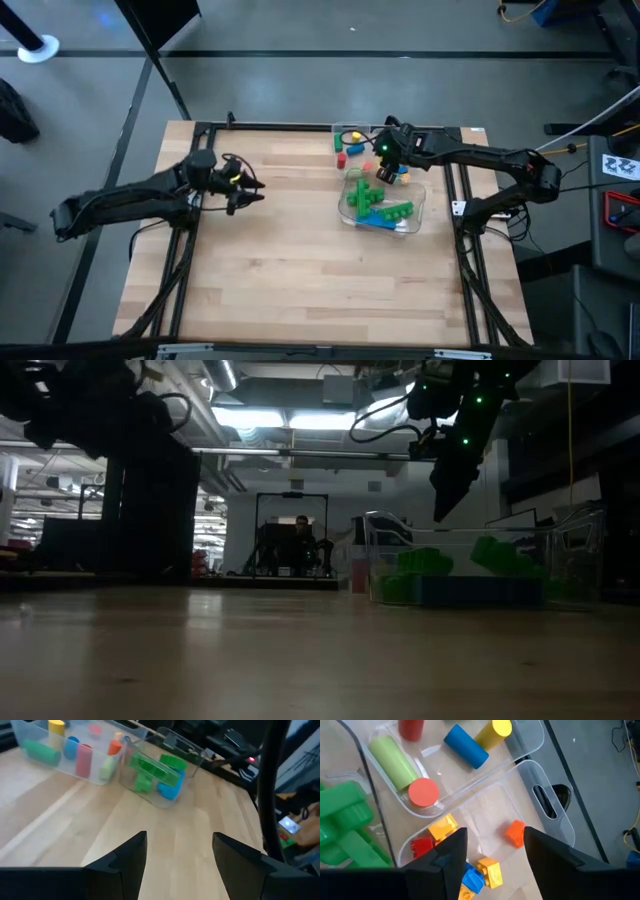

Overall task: Sort blocks by size
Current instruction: Return to Home Position

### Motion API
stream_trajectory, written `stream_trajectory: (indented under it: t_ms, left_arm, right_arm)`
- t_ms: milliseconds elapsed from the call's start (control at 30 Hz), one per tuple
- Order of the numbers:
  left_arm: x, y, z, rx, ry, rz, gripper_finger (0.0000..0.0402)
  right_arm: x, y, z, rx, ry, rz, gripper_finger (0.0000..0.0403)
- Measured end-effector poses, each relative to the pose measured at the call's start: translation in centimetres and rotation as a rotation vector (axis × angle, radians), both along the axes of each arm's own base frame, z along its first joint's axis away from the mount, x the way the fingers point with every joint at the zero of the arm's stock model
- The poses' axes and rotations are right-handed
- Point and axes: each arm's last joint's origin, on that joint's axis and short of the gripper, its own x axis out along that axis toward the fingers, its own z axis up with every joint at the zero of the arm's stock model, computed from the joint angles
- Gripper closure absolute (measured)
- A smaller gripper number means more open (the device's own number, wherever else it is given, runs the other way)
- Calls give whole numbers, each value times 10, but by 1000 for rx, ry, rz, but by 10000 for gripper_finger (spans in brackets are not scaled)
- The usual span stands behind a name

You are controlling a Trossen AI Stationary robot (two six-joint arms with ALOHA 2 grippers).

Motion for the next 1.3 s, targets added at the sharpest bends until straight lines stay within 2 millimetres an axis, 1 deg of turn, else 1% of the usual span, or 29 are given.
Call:
stream_trajectory:
  t_ms: [67,133,200,300,433,533,600,700,900,1000,1067,1200,1300]
  left_arm:
    - [-2,-2,-5,1,9,-8,192]
    - [-3,-3,-11,-20,42,-8,192]
    - [-4,-3,-13,-32,72,-5,192]
    - [-4,-4,-18,8,81,0,192]
    - [-1,-7,-28,86,-49,-27,192]
    - [-2,-11,-39,86,-110,-40,192]
    - [-3,-13,-45,74,-141,-40,192]
    - [-5,-16,-53,64,-166,-8,192]
    - [-2,-21,-50,145,-182,32,192]
    - [-1,-24,-48,183,-202,21,192]
    - [-1,-26,-46,205,-226,5,192]
    - [-2,-28,-39,232,-289,-7,192]
    - [-4,-30,-36,225,-315,-29,192]
  right_arm:
    - [-1,1,1,16,-5,9,204]
    - [-5,5,6,58,-41,31,204]
    - [-11,10,16,115,-108,68,204]
    - [-24,18,36,168,-227,129,204]
    - [-45,29,61,152,-361,172,204]
    - [-63,37,67,123,-439,178,204]
    - [-74,42,64,109,-494,183,204]
    - [-87,49,51,120,-603,191,204]
    - [-105,61,9,205,-822,254,204]
    - [-110,66,-8,248,-951,311,204]
    - [-118,70,-17,268,-1027,324,204]
    - [-135,77,-23,241,-1129,340,204]
    - [-146,82,-19,221,-1187,354,204]
